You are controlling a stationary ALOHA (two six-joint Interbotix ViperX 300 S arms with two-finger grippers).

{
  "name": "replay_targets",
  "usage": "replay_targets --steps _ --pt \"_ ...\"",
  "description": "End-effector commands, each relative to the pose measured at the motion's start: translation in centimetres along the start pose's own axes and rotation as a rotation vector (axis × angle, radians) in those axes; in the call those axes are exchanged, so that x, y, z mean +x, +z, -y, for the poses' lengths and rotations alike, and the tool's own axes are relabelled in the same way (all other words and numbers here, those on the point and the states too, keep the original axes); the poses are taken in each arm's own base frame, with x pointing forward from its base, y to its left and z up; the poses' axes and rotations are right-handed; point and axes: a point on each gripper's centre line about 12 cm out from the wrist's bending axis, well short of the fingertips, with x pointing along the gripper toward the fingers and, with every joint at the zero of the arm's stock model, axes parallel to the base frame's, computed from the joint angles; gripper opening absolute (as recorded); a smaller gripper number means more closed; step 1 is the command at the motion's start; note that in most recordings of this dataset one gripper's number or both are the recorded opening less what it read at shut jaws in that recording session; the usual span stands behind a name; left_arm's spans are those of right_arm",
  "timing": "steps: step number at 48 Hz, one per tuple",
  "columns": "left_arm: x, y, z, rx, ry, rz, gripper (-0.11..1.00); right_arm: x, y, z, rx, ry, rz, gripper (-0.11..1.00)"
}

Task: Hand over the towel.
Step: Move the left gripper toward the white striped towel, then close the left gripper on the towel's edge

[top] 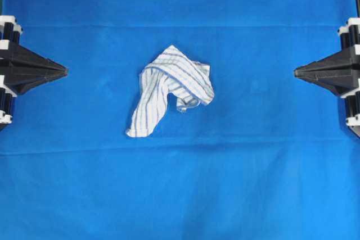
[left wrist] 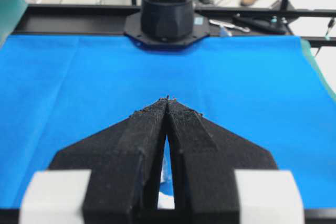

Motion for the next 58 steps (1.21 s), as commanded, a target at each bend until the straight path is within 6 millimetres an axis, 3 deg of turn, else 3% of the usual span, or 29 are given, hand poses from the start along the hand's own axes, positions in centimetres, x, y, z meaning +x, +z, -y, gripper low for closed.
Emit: replay_targets --steps 1,14,30,33,37,43,46,49,58 --pt "0.2 0.4 -0.1 -0.013 0.006 -0.008 0.00 0.4 1.1 -0.2 -0.016 0.010 0.026 0.00" --pt "0.7 0.5 -0.3 0.000 0.015 0.003 0.00 0.3 1.0 -0.2 -0.016 0.011 0.006 0.00" --pt "3.1 0.7 -2.5 -0.002 0.112 -0.033 0.02 0.5 0.9 -0.2 -0.005 0.012 -0.003 0.00" --pt "4.1 0.6 -2.7 0.000 0.115 -0.054 0.12 0.6 0.9 -0.2 -0.005 0.011 -0.005 0.00" --pt "5.6 0.0 -3.2 -0.002 0.128 -0.102 0.36 0.6 0.9 -0.2 -0.005 0.011 -0.006 0.00" --pt "8.2 -2.4 -4.2 -0.012 0.154 -0.233 0.75 0.6 0.8 -0.2 -0.002 0.012 -0.009 0.00" --pt "9.5 -3.5 -4.6 -0.019 0.160 -0.314 0.87 0.7 0.7 -0.2 -0.001 0.012 -0.018 0.00" --pt "10.9 -4.9 -4.9 -0.023 0.160 -0.400 0.92 0.8 0.4 -0.2 0.004 0.010 -0.031 0.00" --pt "14.3 -10.2 -6.3 -0.047 0.181 -0.609 0.93 1.0 -0.1 -0.2 0.019 0.011 -0.057 0.00"
